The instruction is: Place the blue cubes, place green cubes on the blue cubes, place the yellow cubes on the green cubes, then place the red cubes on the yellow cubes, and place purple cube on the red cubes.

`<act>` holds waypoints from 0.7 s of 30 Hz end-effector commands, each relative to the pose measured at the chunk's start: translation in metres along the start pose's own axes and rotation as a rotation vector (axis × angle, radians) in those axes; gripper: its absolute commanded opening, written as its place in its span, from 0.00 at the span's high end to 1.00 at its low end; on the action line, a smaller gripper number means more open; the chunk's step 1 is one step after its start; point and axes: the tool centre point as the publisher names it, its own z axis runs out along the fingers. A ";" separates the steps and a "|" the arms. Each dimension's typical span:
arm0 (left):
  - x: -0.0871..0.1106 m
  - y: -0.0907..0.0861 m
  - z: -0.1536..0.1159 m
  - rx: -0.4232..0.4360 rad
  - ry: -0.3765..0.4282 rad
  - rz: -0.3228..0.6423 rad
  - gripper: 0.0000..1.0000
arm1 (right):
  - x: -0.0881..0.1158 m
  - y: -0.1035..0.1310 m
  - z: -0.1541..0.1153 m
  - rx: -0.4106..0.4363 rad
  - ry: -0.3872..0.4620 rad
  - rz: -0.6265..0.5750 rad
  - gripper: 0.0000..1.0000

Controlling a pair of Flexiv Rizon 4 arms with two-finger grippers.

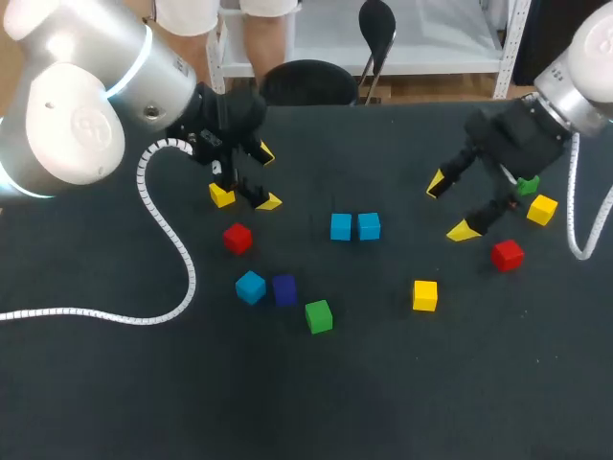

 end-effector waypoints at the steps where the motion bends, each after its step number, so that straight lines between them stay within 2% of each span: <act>1: 0.001 0.001 0.000 0.001 -0.001 0.001 0.00 | 0.002 -0.002 0.001 0.002 -0.021 -0.014 0.00; 8: 0.001 0.001 0.000 0.001 -0.001 0.001 0.00 | -0.003 -0.010 0.003 0.000 -0.017 -0.008 0.00; 10: 0.001 0.001 0.000 0.001 -0.001 0.001 0.00 | -0.004 -0.011 0.003 0.004 0.004 0.033 0.00; 21: 0.001 0.001 0.000 0.001 -0.001 0.001 0.00 | -0.003 -0.011 0.004 -0.004 -0.016 0.045 0.00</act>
